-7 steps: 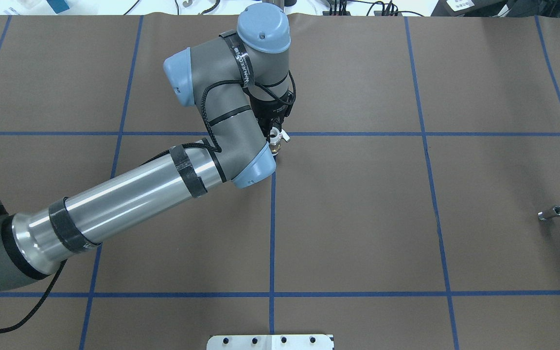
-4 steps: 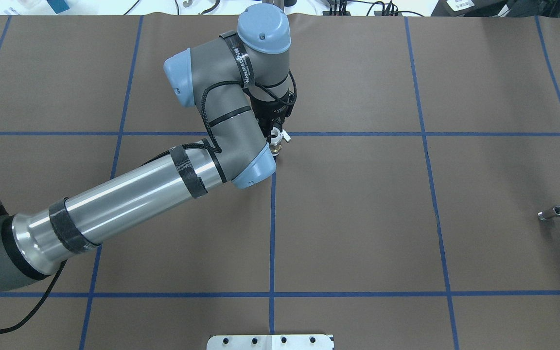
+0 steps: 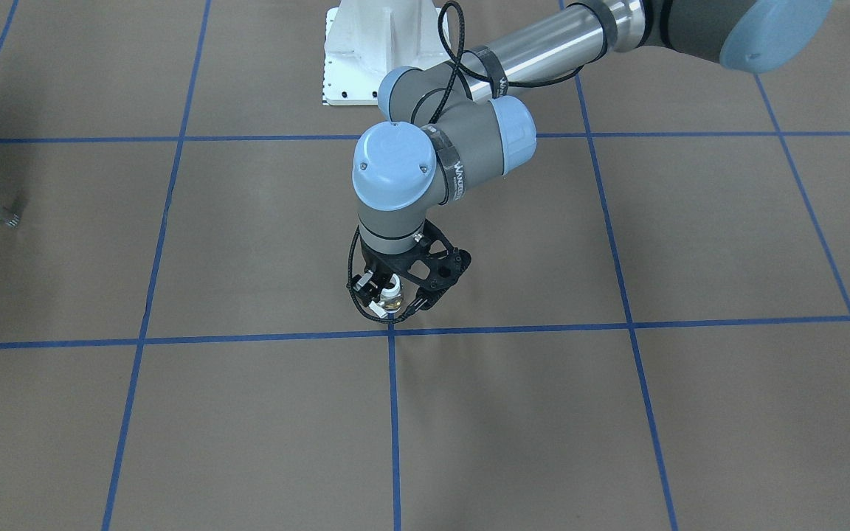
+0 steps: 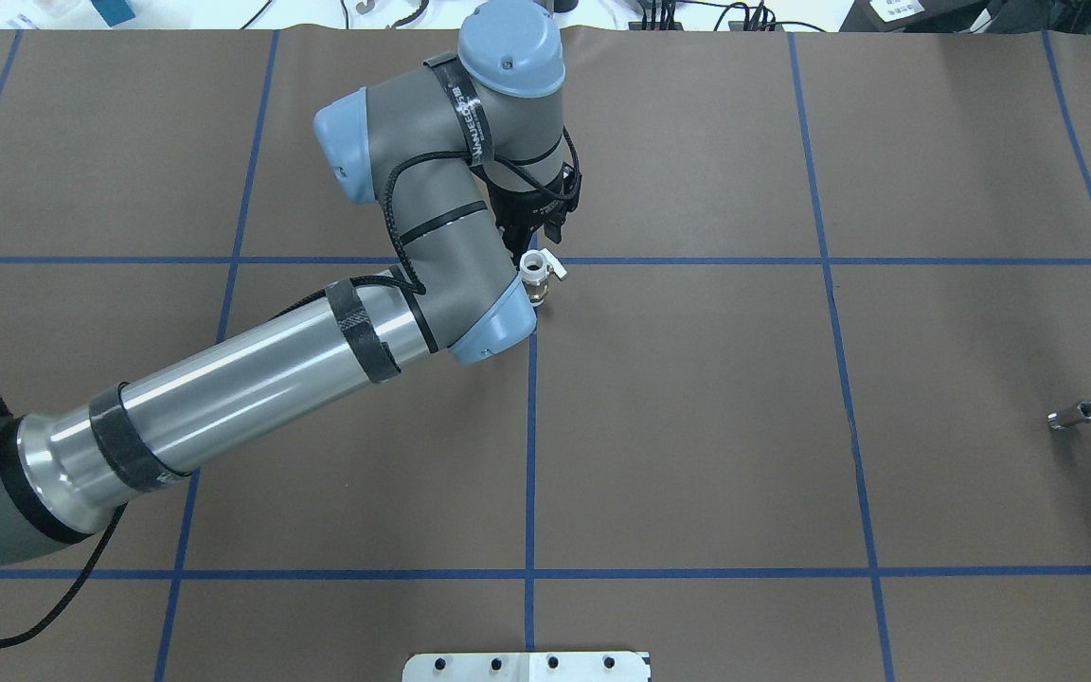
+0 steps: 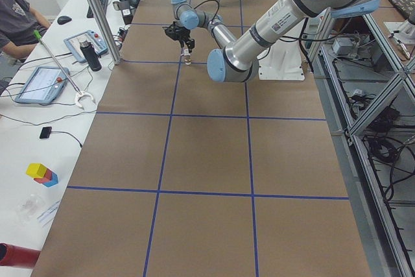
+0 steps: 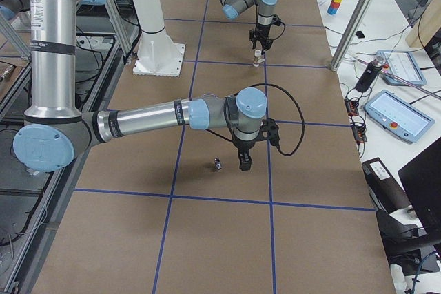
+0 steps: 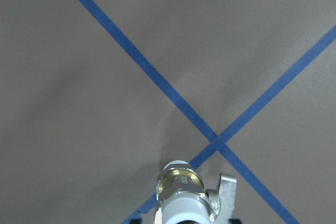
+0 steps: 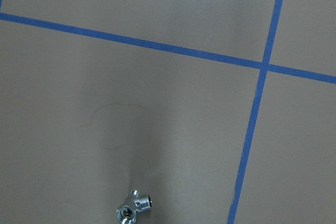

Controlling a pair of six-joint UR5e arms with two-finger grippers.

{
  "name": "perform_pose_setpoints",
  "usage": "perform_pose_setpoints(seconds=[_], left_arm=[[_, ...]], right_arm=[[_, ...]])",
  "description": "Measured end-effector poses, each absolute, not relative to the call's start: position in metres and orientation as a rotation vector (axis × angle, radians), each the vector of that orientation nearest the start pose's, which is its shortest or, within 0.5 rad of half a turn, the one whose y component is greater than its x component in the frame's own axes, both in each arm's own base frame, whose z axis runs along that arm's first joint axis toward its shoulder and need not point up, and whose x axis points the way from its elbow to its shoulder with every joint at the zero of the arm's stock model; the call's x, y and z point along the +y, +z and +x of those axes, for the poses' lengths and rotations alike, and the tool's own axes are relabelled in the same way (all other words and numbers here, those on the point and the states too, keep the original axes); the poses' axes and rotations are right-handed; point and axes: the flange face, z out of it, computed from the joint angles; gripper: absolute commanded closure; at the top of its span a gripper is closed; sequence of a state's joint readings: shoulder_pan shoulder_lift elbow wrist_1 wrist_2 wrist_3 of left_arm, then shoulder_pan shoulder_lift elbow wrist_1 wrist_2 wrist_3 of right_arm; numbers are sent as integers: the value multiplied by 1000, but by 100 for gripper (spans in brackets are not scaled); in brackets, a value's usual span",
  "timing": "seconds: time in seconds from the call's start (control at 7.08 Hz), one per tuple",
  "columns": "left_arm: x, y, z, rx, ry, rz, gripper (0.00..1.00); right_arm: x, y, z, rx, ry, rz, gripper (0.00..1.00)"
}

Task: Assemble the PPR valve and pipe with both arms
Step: 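Raise the left gripper off the valve while the right gripper approaches the chrome fitting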

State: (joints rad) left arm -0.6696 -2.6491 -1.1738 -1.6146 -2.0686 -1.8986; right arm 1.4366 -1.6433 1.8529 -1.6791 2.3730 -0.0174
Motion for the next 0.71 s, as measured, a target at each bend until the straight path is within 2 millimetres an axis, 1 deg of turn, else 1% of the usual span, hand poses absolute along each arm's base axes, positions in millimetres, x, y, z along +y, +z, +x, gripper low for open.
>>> perform_pose_setpoints(seconds=[0.14, 0.28, 0.42, 0.57, 0.71], left_arm=[[-566, 120, 563, 830, -745, -356, 30], [-553, 138, 530, 872, -713, -344, 30], [-534, 165, 490, 909, -655, -307, 29], [-519, 189, 458, 928, -596, -265, 29], [-509, 205, 437, 937, -549, -232, 29]], right_arm=[[-463, 562, -8, -809, -159, 28, 1], [-460, 563, -21, -814, -138, 17, 1], [-453, 568, -37, -823, -121, 24, 1], [-442, 573, -59, -831, -95, 28, 0], [-425, 582, -79, -831, -74, 32, 1]])
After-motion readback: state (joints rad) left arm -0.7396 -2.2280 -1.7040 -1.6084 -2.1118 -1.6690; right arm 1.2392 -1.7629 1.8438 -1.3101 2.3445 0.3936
